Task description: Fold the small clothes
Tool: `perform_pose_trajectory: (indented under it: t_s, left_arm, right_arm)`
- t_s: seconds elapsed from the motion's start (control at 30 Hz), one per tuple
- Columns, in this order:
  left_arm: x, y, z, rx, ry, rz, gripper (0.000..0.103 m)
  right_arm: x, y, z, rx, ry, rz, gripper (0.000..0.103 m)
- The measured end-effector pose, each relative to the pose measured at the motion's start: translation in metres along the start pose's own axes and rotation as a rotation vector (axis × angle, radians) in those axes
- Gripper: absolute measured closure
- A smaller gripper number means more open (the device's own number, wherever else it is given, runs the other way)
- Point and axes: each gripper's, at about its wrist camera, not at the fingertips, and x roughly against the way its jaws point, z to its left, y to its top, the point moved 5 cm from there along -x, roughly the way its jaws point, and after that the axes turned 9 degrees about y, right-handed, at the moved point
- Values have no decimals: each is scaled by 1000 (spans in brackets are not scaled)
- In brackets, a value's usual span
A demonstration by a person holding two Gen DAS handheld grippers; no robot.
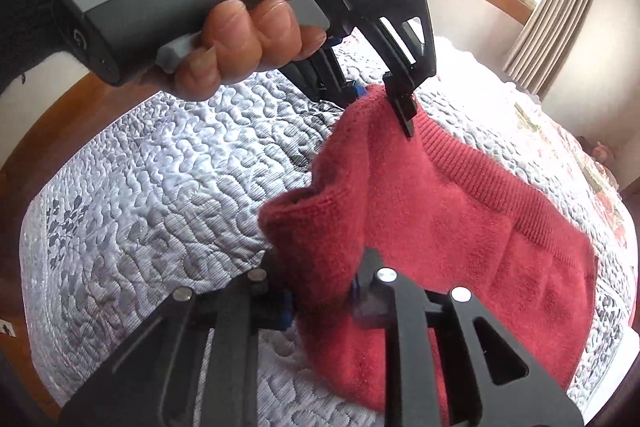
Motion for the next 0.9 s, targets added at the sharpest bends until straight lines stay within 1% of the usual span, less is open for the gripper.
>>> perform_pose_trajectory:
  t_s: [0.2,0.5,0.9]
  left_arm:
    - [18,-7,-35,-23,45,-16,83]
    - [42,-24,-91,-64,72,-47,84]
    - [45,-38,-172,-158,105,-56,84]
  right_arm:
    - [32,2,-20,-45,-18,-27,89]
    - [79,-2,-50,-117,-47,-75,89]
    - [129,-23,-95,-222,-105,-128,90]
